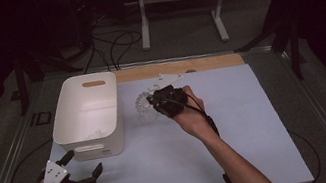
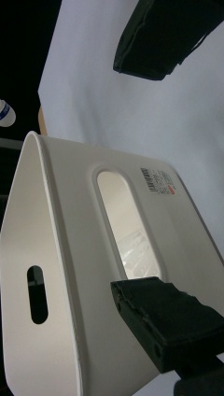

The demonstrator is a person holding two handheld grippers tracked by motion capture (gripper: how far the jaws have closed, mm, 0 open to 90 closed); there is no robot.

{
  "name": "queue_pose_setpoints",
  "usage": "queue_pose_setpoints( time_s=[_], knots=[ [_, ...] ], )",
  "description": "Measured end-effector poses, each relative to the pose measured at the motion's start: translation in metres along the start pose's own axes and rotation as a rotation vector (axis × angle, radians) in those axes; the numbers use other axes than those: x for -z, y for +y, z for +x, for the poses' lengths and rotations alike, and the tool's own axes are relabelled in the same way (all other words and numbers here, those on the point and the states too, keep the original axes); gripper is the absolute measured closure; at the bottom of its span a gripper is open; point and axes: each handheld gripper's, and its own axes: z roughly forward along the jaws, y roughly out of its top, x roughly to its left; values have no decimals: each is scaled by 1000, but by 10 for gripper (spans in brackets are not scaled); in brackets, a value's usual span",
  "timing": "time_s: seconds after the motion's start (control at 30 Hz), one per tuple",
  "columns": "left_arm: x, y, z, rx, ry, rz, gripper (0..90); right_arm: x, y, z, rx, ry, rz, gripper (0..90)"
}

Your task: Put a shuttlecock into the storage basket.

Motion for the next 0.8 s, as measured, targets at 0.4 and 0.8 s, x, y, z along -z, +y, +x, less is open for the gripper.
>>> queue_pose_setpoints(
  time_s=[0.4,0.8],
  knots=[
    [0,0,0,1,1,-1,0,1,6,-2,-2,1,-10,883],
    [1,0,1,1,1,-1,0,0,9,-2,-3,5,-16,883]
  ],
)
